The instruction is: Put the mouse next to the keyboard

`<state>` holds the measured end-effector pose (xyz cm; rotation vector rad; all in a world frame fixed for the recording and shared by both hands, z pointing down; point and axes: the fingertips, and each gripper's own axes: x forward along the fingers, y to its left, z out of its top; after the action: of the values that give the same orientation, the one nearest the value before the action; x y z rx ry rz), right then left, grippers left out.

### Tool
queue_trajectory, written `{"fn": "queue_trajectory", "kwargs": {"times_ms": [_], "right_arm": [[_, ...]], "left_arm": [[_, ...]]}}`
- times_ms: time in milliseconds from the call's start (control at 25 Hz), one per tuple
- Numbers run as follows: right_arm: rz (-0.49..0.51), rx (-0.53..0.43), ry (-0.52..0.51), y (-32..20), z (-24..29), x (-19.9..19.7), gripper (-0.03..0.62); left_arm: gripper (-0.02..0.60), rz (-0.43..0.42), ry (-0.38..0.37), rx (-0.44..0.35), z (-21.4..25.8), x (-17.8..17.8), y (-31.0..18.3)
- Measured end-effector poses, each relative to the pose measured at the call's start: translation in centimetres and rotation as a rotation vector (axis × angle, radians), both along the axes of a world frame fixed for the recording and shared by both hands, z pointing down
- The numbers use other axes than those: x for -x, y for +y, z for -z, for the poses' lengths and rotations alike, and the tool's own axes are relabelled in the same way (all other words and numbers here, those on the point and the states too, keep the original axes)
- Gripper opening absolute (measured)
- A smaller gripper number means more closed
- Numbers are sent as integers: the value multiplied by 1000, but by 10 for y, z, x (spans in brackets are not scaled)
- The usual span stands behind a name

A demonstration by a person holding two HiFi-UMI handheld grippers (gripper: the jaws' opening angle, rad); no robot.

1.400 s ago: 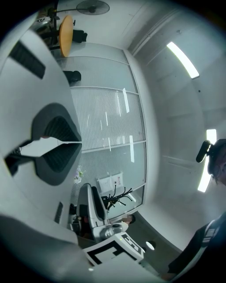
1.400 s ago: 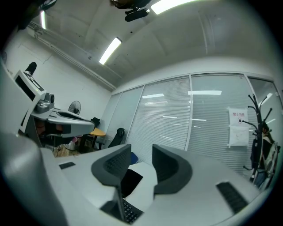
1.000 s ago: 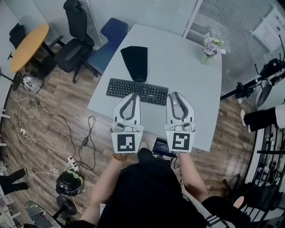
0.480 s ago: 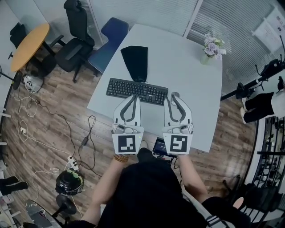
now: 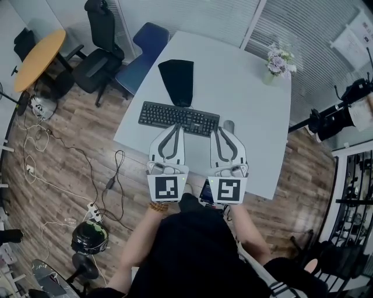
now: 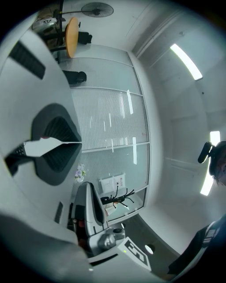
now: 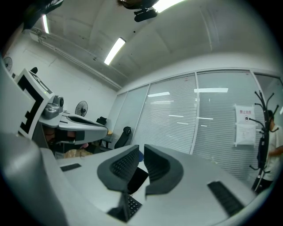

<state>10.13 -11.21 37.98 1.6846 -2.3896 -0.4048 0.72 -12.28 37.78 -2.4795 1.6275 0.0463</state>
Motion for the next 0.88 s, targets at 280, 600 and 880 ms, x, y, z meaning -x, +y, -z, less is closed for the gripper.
{"fn": "queue_trajectory", "kwargs": {"times_ms": [280,600,880], "right_arm": [[-17,16,-2,-3,-4,-13,28],[-31,70,5,-6,-20,-31,25],[-38,157,-18,-11,-43,-46,23]], "left_arm": [[14,-4,1,22,-7,-9,-1],[14,-30,1,76,-25,-30,-3],[12,-41,-10,120,-43,-40,-6]]}}
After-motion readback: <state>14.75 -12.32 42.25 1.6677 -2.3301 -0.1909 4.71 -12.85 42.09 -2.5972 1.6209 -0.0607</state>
